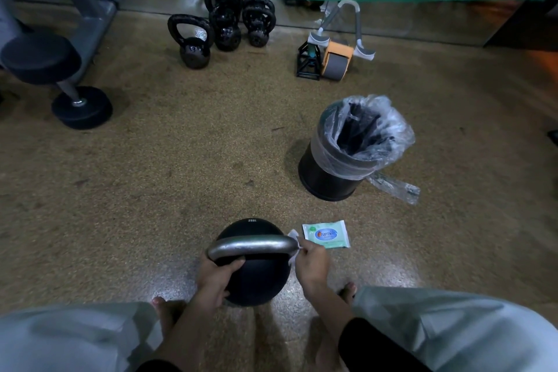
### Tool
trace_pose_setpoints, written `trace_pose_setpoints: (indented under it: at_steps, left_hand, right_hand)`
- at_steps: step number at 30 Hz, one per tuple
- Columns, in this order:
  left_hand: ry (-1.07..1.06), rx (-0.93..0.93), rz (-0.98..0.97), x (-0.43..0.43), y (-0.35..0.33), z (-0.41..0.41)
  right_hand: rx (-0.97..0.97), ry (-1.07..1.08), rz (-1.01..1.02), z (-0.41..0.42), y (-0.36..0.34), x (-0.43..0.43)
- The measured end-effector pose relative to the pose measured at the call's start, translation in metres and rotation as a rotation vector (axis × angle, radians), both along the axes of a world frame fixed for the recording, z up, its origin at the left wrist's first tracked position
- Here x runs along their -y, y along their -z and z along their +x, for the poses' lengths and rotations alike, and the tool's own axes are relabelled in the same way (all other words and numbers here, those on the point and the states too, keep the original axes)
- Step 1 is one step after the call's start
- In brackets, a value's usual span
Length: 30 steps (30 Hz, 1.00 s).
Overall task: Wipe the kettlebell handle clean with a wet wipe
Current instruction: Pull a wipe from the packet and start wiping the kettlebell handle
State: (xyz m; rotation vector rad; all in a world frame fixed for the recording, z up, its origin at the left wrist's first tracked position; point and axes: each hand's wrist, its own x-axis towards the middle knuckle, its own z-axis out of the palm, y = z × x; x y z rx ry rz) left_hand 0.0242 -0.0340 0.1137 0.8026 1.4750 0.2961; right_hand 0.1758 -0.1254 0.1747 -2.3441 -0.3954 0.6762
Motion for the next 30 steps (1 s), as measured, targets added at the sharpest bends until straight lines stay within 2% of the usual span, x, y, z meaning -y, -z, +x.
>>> trace_pose_setpoints:
  at_steps: [3,8,13,16,20,24,30]
  left_hand:
    - [-0.002,-0.005,-0.011,0.000,0.000,0.000]
    - [0.000,0.009,-0.030,0.001,0.002,0.000]
    - [-0.010,0.034,-0.027,0.000,0.003,0.000]
    - [-0.006,0.043,-0.028,0.001,0.006,-0.003]
    - [0.004,0.060,-0.022,-0.001,0.004,-0.001]
    - [0.001,0.044,-0.029,-0.001,0.007,-0.001]
    - [-0.016,0.049,-0.038,-0.002,0.011,-0.003]
  right_hand:
    - [0.047,-0.080,-0.030,0.001,-0.004,-0.001]
    - [0.057,-0.085,-0.025,0.000,-0.005,0.024]
    - [-0.039,-0.271,-0.108,0.026,-0.007,-0.010]
    - [-0.003,-0.352,-0.092,0.027,-0.012,-0.006]
    - [0.015,-0.307,0.012,0.027,-0.010,0.018]
    - [-0.044,-0.381,-0.107,0.035,-0.013,-0.006]
    - [0.048,-0.416,-0.088,0.030,-0.030,0.006]
